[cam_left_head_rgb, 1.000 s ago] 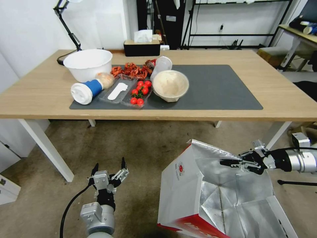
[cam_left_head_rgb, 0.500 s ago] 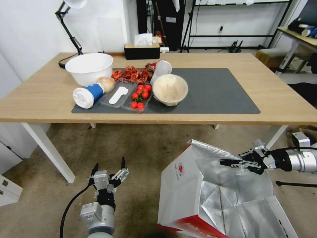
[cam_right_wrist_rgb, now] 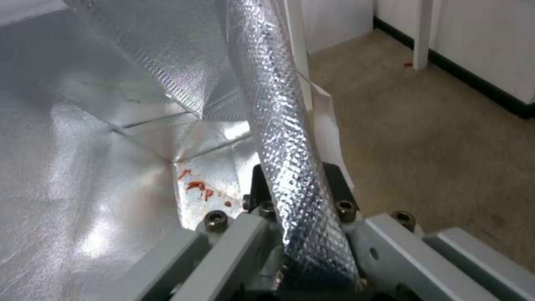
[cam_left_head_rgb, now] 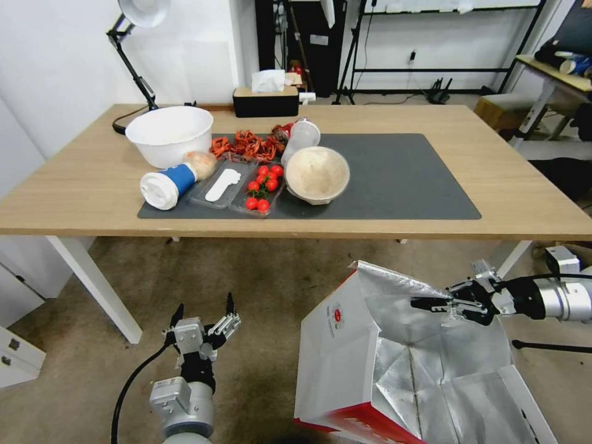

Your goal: Pick up the food delivery bag from the floor and place it on the table.

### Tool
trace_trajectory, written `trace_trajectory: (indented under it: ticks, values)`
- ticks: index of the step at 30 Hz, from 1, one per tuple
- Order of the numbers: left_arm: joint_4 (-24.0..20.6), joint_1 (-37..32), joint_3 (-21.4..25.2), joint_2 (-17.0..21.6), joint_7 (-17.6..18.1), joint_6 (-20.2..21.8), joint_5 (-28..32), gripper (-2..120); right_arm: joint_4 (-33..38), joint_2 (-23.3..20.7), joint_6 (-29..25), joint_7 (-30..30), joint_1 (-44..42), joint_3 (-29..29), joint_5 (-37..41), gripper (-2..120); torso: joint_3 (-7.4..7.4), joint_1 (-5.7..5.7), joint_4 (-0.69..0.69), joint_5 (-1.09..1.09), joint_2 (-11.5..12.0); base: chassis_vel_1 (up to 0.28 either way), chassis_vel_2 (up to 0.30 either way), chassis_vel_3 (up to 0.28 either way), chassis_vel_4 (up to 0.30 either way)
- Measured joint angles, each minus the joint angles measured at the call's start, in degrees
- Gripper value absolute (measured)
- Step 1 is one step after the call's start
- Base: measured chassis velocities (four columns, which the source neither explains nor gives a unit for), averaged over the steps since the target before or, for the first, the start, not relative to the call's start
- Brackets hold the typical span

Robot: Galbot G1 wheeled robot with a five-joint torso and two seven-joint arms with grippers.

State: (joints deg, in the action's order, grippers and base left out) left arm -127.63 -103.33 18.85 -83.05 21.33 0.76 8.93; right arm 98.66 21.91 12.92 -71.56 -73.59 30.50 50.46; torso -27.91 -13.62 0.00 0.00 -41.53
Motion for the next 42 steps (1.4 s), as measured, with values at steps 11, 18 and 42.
trace_trajectory:
  ticks: [11, 18, 42]
  values:
    - [0.0, 0.0, 0.0, 0.0, 0.0, 0.0, 0.0, 100, 0.0, 0.2, 0.0, 0.0, 0.0, 0.0, -0.1, 0, -1.58, -1.05, 0.0, 0.0, -2.6, 0.0, 0.0, 0.0, 0.0]
    - [0.0, 0.0, 0.0, 0.0, 0.0, 0.0, 0.0, 100, -0.1, 0.1, 0.0, -0.1, 0.1, -0.1, -0.1, 0, -2.52, -1.78, 0.0, 0.0, -4.3, 0.0, 0.0, 0.0, 0.0]
    - [-0.2, -0.2, 0.0, 0.1, 0.0, 0.0, 0.0, 100, 0.0, 0.2, 0.0, -0.3, 0.1, -0.2, -0.5, 0, -6.07, -4.39, 0.0, 0.0, -10.5, 0.0, 0.0, 0.0, 0.0]
